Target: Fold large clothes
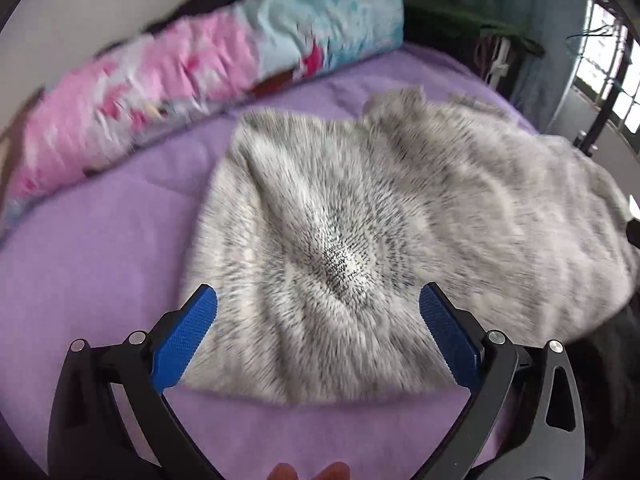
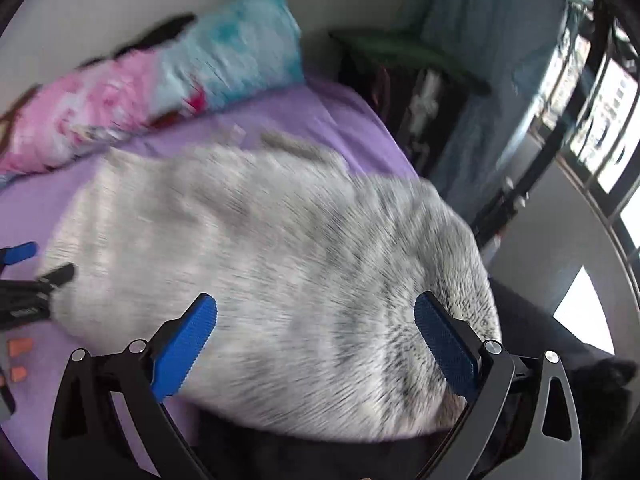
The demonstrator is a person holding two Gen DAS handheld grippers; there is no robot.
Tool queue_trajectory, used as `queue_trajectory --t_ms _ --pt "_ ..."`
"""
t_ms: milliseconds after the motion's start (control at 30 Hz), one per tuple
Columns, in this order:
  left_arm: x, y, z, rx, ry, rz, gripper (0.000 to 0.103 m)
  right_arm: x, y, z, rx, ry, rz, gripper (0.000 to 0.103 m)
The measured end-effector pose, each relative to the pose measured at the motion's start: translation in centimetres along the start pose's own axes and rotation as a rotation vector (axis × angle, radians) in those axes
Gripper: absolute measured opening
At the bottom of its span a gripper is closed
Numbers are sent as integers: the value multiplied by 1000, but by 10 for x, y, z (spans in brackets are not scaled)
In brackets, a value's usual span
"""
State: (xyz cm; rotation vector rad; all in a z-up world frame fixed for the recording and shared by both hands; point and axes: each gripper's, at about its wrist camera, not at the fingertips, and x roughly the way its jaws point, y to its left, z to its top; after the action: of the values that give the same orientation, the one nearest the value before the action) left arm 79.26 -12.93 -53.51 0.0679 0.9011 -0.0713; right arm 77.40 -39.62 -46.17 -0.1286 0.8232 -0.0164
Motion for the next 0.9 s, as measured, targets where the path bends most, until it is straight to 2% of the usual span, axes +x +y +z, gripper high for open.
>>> queue_trajectory --t_ms 67,200,267,500,600,767,900 --pt "-33 2 3 -12 -21 11 97 -32 12 6 9 -10 8 97" --pt "-123 2 9 -67 -16 1 97 -99 24 11 66 -1 18 97" --pt "-170 -2 14 -65 -4 28 97 -141 28 11 92 6 26 97" --pt "-307 -4 17 -48 -18 -25 97 -272 32 15 125 -24 18 97" --pt "-348 -1 17 -45 -5 -1 97 -314 38 18 100 -26 15 97" --pt "-411 0 17 -20 -42 -25 97 -359 57 20 10 -28 20 97" --pt "-427 -1 18 -33 -39 -30 97 -382 68 23 -29 -48 28 97"
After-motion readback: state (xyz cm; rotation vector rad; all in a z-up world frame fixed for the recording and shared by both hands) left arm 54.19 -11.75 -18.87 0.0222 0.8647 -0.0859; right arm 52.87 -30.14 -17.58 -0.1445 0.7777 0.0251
